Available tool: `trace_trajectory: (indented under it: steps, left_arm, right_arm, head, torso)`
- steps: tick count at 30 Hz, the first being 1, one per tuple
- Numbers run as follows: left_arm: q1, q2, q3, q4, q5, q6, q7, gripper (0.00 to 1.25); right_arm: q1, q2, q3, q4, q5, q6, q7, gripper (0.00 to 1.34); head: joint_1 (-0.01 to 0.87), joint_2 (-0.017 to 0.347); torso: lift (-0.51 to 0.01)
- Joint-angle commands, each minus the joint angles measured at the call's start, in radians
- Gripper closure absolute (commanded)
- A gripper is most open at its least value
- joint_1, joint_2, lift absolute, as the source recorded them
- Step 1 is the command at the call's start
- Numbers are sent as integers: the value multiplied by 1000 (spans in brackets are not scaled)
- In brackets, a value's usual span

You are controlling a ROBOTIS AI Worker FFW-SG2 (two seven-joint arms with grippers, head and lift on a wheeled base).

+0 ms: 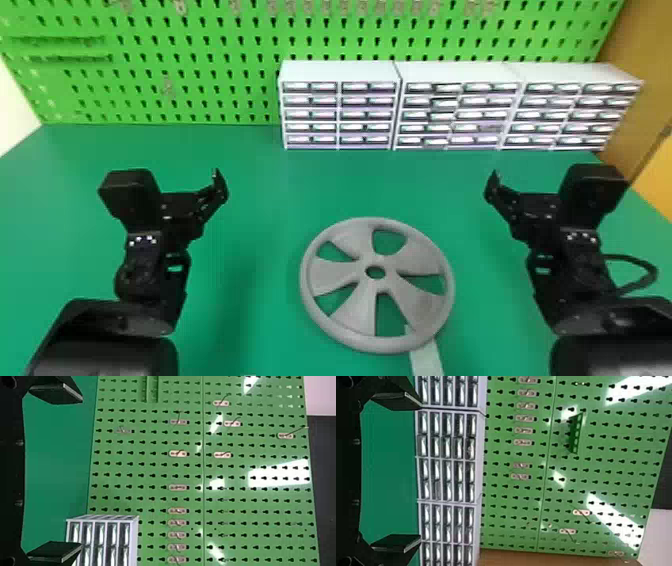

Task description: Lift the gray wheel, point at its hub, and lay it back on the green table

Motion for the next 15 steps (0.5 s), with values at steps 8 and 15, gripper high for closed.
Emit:
trace_trajectory:
  steps: [8, 15]
  left_arm:
    - [-6, -2, -12, 11, 3, -2, -6, -2]
    - [-17, 0, -12, 11, -37, 8, -26, -2]
  right_arm:
    - [13, -2, 9, -1, -8, 7, 4, 35]
    - [21, -1, 21, -3, 9, 10, 7, 35]
  head:
    - [692, 48]
    - [692, 48]
  torso:
    - [-93]
    - [-93]
